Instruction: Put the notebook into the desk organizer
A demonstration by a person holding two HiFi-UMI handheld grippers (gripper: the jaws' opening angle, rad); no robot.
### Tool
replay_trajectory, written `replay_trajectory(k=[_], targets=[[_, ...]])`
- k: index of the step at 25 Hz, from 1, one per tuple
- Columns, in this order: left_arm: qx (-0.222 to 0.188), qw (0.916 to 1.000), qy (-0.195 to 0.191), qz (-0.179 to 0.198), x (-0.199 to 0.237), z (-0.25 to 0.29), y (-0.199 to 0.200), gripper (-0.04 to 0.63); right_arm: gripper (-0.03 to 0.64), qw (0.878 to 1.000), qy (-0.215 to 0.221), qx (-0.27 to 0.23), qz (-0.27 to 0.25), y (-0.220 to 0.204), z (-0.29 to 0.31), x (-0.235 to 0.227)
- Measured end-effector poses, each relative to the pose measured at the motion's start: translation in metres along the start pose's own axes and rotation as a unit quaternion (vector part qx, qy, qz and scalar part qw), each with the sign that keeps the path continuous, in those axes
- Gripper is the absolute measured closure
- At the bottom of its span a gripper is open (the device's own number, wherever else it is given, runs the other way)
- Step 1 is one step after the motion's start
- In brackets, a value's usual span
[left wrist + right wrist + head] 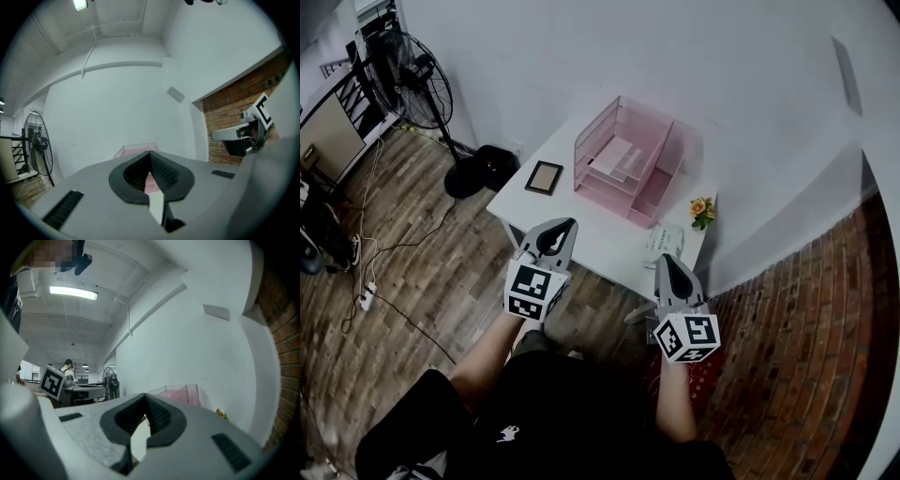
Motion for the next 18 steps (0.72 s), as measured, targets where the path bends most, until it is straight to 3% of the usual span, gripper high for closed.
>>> replay_trajectory(k=[18], targets=[[0.003, 1.0, -0.005, -0.003, 0.011, 0.03, -0.004, 0.593, 0.615, 1.0, 0.002, 0.005, 0.0, -0.002, 0.03, -0.016]])
Point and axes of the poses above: the fingertips, and each gripper's own axes: z forward along the fingers, x to its left, y out of its top, the point moved 6 cm from there along -z, backward along the fingers, and after that the axes turned 4 degrees about z, right-handed, at the moved point
